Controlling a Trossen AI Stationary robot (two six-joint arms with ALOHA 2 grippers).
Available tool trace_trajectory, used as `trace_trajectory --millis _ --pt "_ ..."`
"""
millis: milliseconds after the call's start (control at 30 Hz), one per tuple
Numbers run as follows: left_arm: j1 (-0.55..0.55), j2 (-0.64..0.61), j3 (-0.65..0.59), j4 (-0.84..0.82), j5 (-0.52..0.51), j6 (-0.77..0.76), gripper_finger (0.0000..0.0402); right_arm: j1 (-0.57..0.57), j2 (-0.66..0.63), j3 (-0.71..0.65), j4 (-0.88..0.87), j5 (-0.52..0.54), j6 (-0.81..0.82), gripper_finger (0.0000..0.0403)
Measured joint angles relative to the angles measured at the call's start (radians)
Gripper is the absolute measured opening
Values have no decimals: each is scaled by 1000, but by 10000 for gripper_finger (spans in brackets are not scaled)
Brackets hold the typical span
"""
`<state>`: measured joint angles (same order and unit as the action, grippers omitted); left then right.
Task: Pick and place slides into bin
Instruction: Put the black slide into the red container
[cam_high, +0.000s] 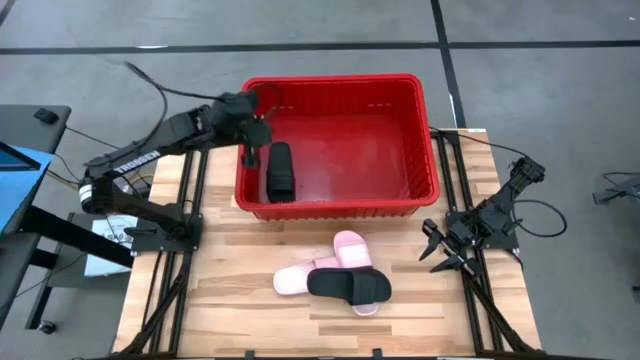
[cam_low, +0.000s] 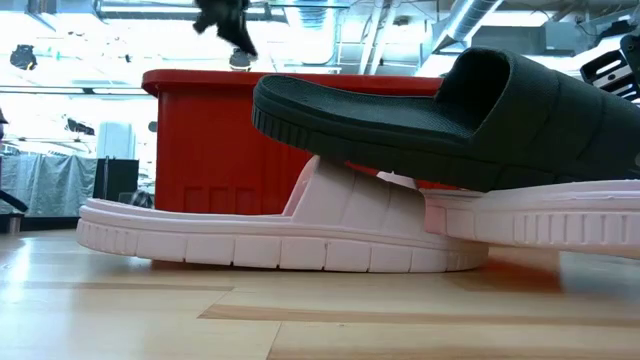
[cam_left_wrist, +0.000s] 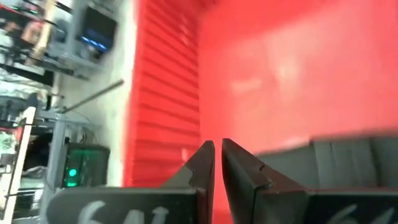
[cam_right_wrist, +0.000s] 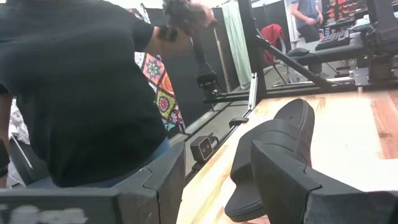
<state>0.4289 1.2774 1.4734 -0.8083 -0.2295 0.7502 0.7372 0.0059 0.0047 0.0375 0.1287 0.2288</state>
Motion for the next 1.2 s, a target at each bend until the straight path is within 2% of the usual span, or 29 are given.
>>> trace_trajectory --millis 100,233,367,467,567,733,800,1033,1200 --pt "-48 -2 121 -33 22 -148 21 0 0 0 0 0 0 173" --pt "-105 -33 227 -46 130 -400 20 0 0 0 0 0 0 173" --pt "-160 -85 245 -47 243 -646 20 0 0 0 0 0 0 173" --pt "-221 -120 233 -65 257 -784 20 0 0 0 0 0 0 173" --pt "-320 -154 191 -58 172 -858 20 0 0 0 0 0 0 173" --pt "-543 -218 32 33 -166 -961 20 0 0 0 0 0 0 173" --pt "-634 -248 -50 111 -257 -984 20 0 0 0 0 0 0 173" --pt "-878 -298 -335 452 -309 -966 19 0 0 0 0 0 0 173" --pt "-971 -275 -500 696 -388 -1062 19 0 0 0 0 0 0 173"
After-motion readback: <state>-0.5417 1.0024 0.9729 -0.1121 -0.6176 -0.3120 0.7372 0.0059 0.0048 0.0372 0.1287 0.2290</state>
